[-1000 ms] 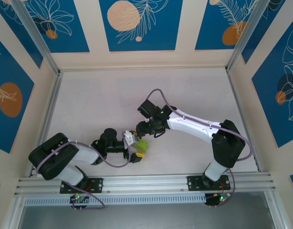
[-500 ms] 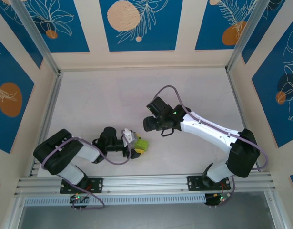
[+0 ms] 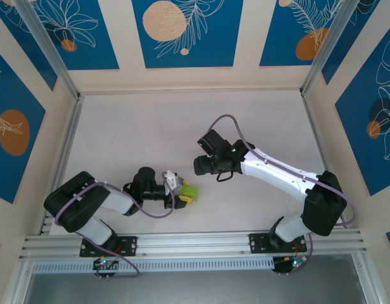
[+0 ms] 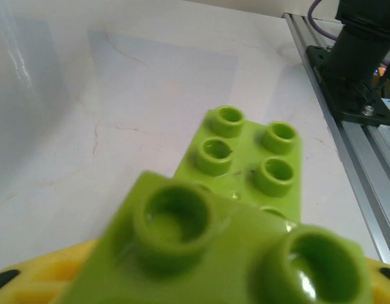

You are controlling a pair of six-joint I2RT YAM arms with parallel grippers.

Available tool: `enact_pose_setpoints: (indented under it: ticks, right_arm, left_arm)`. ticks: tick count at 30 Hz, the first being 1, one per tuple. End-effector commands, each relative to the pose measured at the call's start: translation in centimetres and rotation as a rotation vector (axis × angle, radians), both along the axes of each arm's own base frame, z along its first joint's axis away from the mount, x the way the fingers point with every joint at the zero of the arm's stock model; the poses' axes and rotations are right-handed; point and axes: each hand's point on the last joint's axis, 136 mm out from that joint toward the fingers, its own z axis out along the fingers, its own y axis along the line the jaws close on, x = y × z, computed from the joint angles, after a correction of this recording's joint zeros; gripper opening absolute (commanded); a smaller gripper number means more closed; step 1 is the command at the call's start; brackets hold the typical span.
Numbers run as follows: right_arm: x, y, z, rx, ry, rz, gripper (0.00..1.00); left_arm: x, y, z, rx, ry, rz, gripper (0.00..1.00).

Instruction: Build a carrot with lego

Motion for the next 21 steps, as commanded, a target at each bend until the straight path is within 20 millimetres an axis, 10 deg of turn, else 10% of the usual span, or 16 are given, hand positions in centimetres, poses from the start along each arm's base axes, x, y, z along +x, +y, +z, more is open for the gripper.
enact_pose_setpoints:
  ticks: [1, 12, 21]
  right_arm:
    - [-0.2, -0.9, 0.3, -0.010, -0.006, -0.003, 0.68]
    - [0.7, -4.0, -1.2, -0.075, 0.019, -0.107, 0.66]
    - [7.1, -4.0, -4.7, -0.104, -0.020, 0.022, 0.70]
  left_arm:
    - [-0.4, -0.3, 1.7, -0.045, -0.043, -0.053, 0.52]
    - [-0.9, -0.3, 1.7, -0.054, -0.036, -0.078, 0.52]
    - [-0.9, -0.3, 1.7, -0.049, -0.029, -0.079, 0.55]
